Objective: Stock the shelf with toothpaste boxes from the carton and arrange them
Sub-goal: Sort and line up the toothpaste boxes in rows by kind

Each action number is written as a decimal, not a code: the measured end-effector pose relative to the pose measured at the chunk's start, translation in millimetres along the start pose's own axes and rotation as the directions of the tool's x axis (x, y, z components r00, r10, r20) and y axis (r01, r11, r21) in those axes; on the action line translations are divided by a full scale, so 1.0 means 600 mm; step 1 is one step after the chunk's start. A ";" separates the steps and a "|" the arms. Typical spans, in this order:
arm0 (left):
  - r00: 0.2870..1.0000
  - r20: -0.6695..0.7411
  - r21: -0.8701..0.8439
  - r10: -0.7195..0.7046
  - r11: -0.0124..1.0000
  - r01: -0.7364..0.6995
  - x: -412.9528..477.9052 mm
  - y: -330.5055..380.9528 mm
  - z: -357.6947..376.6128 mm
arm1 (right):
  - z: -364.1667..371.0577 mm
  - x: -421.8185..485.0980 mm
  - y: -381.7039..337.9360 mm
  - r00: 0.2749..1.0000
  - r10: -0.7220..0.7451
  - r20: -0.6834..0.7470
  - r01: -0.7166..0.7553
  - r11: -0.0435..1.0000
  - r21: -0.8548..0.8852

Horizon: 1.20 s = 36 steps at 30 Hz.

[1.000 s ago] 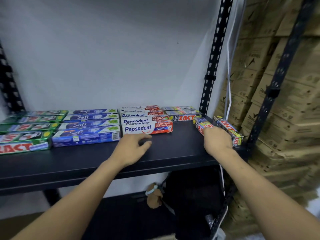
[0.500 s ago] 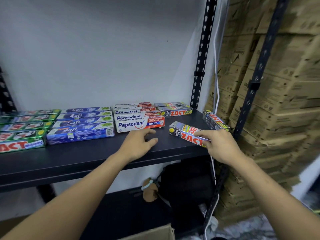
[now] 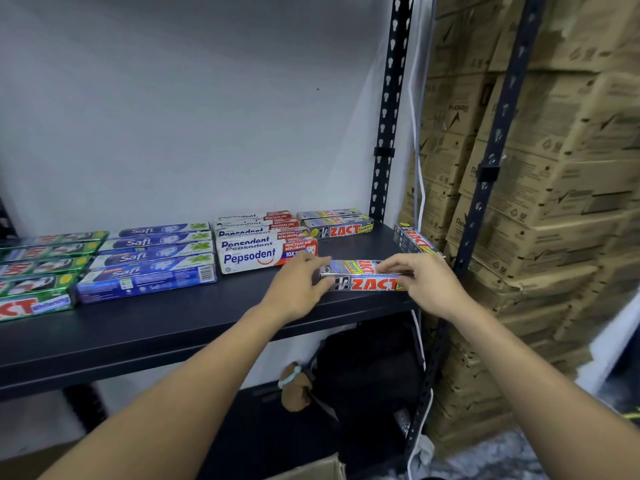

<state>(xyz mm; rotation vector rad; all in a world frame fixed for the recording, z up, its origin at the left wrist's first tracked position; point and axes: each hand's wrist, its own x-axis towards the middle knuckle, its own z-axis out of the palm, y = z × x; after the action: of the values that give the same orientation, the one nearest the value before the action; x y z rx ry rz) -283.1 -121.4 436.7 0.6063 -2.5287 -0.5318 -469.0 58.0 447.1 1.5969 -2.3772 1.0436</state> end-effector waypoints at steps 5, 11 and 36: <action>0.991 -0.107 0.024 0.083 0.996 -0.080 -0.013 -0.004 0.007 | 0.028 0.004 -0.008 0.992 -0.121 -0.020 0.114 0.970 -0.214; 0.985 -0.122 0.013 0.119 0.993 -0.119 -0.019 -0.013 -0.001 | 0.060 0.013 -0.021 0.997 -0.070 0.027 0.075 0.927 -0.368; 0.995 0.098 0.169 -0.028 0.986 0.011 -0.016 -0.066 -0.024 | 0.136 0.215 0.042 0.989 0.105 -0.102 -0.121 0.978 -0.167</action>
<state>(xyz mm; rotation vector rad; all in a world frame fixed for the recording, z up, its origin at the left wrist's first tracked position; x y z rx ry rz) -255.5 -152.7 426.4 0.6818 -2.6845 -0.3657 -524.7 -84.9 428.3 1.3405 -2.4456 0.8793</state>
